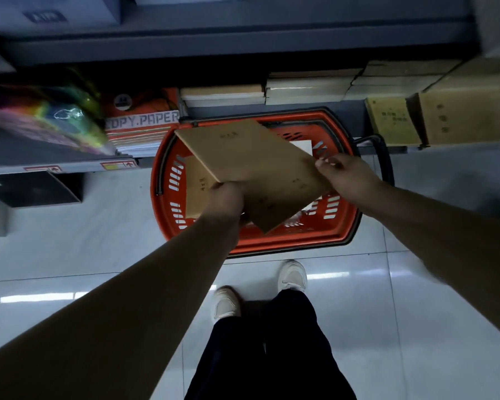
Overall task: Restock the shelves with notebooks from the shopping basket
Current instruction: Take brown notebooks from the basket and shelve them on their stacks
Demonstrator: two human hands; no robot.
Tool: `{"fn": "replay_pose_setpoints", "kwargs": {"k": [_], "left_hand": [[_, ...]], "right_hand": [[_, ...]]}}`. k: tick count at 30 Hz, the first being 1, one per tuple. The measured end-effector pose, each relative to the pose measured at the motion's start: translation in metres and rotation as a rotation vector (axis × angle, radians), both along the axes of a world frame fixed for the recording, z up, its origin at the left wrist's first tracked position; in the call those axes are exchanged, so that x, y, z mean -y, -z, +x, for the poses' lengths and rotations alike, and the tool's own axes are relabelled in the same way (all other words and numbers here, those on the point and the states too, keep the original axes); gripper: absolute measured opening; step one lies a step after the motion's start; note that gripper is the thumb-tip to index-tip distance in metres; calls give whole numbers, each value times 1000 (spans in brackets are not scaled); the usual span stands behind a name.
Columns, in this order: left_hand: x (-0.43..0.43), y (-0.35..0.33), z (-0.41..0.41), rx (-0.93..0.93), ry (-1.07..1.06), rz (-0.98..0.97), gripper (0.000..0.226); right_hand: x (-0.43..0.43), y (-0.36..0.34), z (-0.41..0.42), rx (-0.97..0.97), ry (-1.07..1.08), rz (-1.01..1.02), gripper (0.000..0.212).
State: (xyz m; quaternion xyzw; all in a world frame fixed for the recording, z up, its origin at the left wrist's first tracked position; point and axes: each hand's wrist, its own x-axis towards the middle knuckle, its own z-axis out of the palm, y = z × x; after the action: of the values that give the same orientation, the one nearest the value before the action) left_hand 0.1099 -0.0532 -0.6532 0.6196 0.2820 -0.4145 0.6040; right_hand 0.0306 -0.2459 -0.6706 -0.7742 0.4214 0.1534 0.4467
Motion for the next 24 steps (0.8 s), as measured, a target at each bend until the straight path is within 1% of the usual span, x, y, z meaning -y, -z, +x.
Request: {"fn": "replay_pose_setpoints", "kwargs": {"k": [3, 6, 8, 11, 14, 15, 18, 19, 22, 24], "left_hand": [[-3, -31, 3, 0, -11, 20, 20], [-5, -61, 3, 73, 40, 16, 29], [-9, -81, 2, 108, 57, 23, 26], [-15, -114, 2, 163, 114, 25, 14], [-23, -149, 4, 175, 142, -55, 17], [-24, -161, 6, 181, 150, -67, 19], [-27, -201, 9, 233, 172, -99, 19], [-27, -214, 9, 249, 180, -111, 18], [-27, -252, 7, 294, 220, -145, 22], [-27, -276, 4, 311, 232, -172, 19]], "right_hand": [[-1, -31, -7, 76, 54, 32, 41], [-7, -61, -16, 109, 123, 63, 36], [-14, -82, -21, 149, 201, 97, 26], [-26, -115, -31, 212, 265, 118, 20], [-36, -147, -40, 282, 297, 115, 6], [-39, -159, -42, 304, 310, 113, 7], [-48, -197, -46, 372, 320, 71, 21], [-50, -210, -47, 389, 315, 51, 23], [-55, -247, -50, 442, 333, 12, 20], [-57, -272, -53, 467, 351, -12, 18]]}}
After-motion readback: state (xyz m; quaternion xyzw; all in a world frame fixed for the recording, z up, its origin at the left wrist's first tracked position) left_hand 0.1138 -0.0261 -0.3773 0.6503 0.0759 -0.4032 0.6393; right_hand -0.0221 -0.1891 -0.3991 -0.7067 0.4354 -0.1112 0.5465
